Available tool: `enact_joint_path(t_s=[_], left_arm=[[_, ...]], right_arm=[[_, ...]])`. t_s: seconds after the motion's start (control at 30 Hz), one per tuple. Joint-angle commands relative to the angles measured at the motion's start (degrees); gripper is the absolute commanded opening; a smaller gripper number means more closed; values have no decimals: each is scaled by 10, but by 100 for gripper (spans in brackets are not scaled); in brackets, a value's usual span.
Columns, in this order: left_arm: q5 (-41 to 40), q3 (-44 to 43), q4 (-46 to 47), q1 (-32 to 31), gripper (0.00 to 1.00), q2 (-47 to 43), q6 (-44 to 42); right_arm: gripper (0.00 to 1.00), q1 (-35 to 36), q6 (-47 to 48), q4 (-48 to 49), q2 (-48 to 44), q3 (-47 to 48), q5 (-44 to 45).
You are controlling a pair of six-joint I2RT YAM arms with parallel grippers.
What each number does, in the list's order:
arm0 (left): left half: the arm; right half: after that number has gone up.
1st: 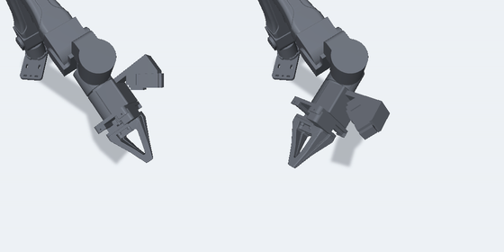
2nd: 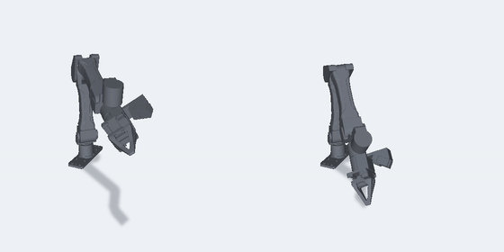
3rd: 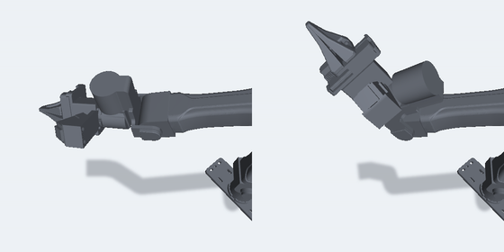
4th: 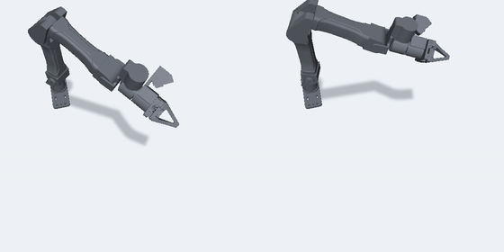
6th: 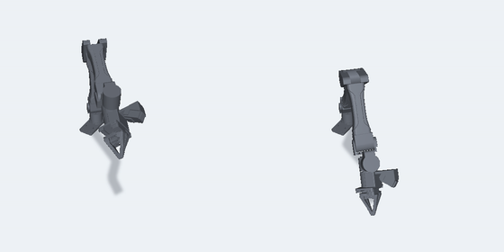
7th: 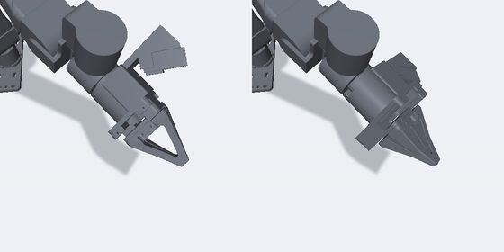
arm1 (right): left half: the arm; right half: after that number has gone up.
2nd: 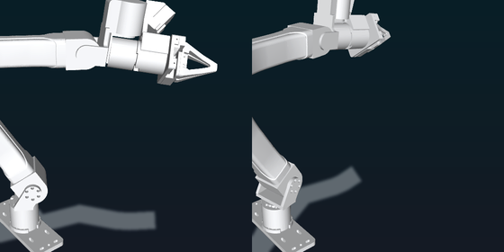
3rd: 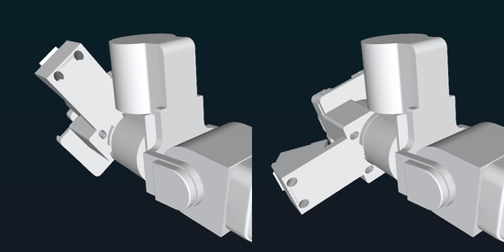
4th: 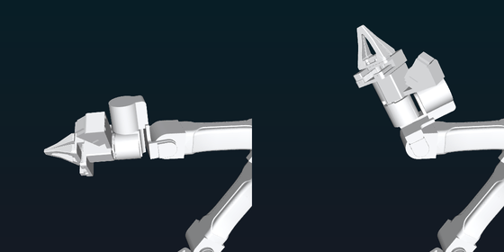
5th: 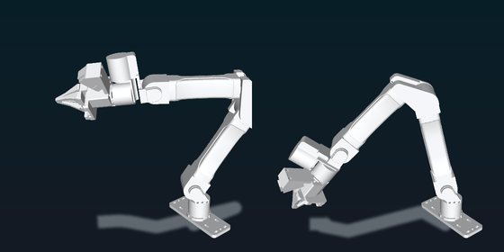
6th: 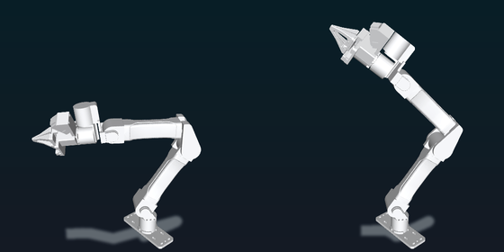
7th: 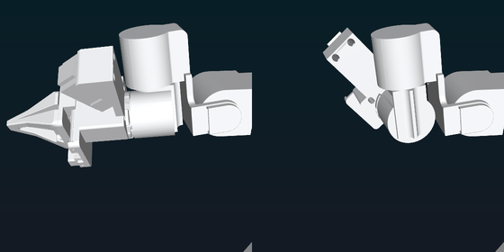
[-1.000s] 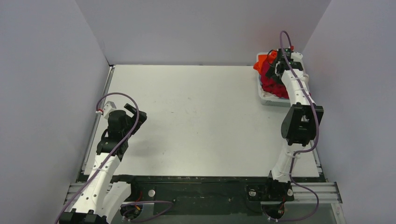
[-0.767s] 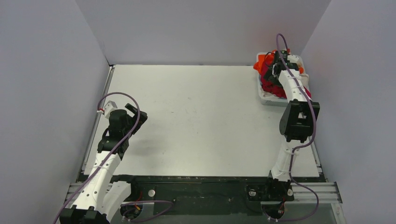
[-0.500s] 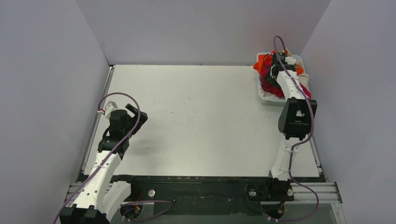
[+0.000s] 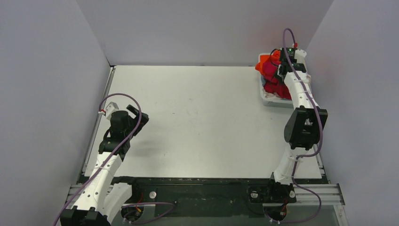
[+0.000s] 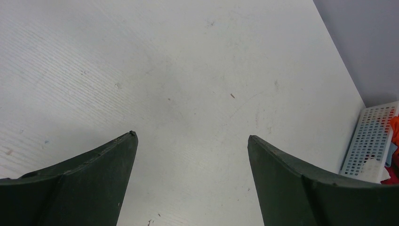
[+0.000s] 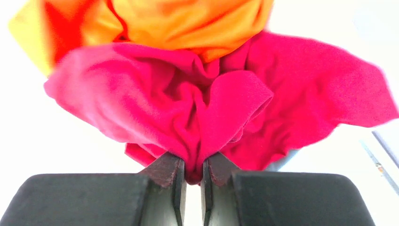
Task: Fold and stack the t-shirts
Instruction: Grab crumpled tshirt from bin with the right arm
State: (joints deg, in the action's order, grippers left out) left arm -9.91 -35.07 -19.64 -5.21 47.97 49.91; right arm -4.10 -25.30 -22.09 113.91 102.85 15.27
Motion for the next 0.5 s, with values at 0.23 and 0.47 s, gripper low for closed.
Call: enact_joint_path(t_s=[0.23, 0.47], left_arm=[[7, -3, 18, -3, 98, -9, -10], [7, -3, 14, -2, 98, -17, -10]], right_arm=[[0, -2, 11, -45, -176, 35, 37], [0, -3, 21, -64, -207, 111, 90]])
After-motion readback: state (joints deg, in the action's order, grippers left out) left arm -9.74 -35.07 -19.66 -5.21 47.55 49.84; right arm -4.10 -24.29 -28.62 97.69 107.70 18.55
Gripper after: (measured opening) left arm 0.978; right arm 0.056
